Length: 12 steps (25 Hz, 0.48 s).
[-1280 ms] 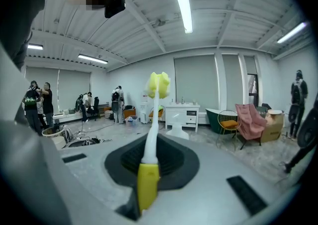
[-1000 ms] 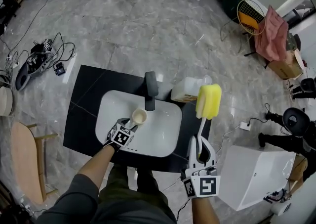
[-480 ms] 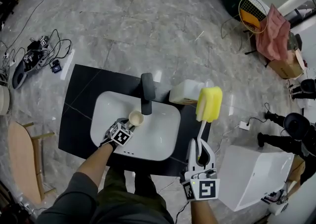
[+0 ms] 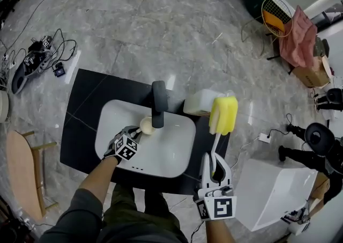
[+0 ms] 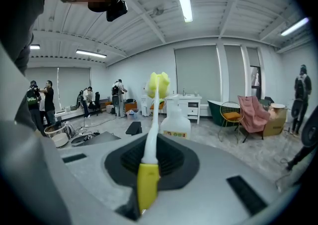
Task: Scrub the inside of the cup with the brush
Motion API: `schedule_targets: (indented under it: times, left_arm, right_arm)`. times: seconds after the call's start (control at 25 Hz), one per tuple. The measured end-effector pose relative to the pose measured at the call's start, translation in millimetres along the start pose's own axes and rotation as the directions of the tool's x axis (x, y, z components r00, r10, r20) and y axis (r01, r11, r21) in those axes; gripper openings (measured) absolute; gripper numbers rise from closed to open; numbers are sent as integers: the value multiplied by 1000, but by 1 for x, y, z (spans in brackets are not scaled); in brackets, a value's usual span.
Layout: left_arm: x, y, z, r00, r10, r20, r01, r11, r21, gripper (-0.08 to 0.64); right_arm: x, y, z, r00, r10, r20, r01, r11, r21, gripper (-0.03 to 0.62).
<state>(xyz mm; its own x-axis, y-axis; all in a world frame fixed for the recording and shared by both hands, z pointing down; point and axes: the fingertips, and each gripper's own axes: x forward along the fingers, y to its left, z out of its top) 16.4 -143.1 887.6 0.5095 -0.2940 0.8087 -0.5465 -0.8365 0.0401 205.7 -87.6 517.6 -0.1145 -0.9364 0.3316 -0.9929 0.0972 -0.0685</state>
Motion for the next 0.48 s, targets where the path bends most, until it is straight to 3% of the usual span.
schedule_targets:
  times: [0.28,0.36,0.48]
  left_arm:
    - [-2,-10,39,993,21,113,-43,980,195,57]
    - [-2,-17,50,991,6,134,-42,963,268,57]
    - [0,-33,67,989,-32,146,-28,919,392,55]
  right_arm:
    - [4,-5,-13,999,-8,-44,8,1000,-16,23]
    - [5,-5,-13,999,-1,-40,1,1000,-12,23]
    - [5,-6,-14,999,5,-33,-5,1000,-4,23]
